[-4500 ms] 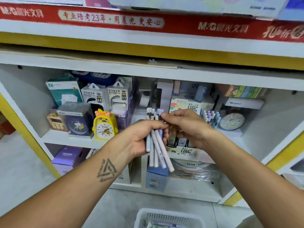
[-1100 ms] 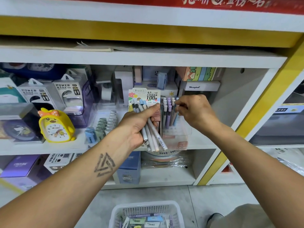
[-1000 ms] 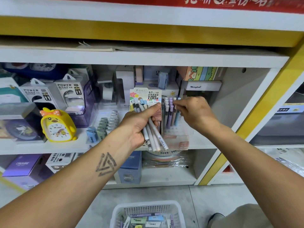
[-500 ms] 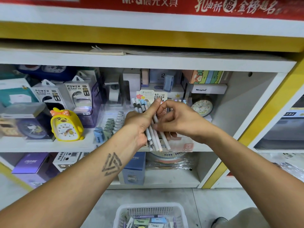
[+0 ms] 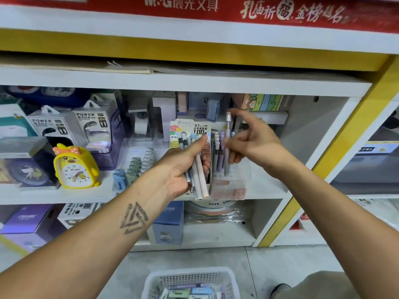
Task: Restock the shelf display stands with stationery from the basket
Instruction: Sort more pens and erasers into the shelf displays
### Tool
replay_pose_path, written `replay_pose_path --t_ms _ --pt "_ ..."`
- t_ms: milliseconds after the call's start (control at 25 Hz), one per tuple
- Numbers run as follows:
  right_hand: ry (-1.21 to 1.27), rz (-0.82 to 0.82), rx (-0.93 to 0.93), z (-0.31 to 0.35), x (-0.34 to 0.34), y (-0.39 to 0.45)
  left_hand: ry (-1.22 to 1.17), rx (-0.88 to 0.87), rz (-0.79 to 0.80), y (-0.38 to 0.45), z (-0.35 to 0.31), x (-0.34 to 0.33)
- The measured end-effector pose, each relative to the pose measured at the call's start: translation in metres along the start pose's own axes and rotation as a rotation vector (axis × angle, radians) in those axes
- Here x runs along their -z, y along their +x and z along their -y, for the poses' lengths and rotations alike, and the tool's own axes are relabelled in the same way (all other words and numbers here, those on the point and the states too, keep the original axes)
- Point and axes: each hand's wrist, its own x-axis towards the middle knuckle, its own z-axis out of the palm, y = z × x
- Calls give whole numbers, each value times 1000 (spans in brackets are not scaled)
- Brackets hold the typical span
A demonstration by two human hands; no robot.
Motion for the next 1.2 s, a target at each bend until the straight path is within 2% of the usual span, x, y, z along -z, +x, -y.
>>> replay_pose_path --t_ms 120,200,720,880,960,1000,1120,1200 --pt "-146 -262 23 -7 9 6 -9 53 24 1 1 -2" --pt "-265 -337 50 -12 12 8 -9 86 26 2 2 -1" --pt "-357 -94 104 -30 -13 7 -26 150 16 -4 -2 1" --pt "-751 -32 224 -32 -16 5 18 163 58 -5 -1 4" --pt "-829 -30 239 -29 -18 5 24 190 95 -5 0 4" --pt "-767 -48 197 -26 -19 5 23 204 114 -6 0 4" --pt "-244 -98 -37 -14 -22 6 58 196 199 -7 1 3" --pt "-7 -71 -168 -9 -20 6 62 185 256 -9 1 2"
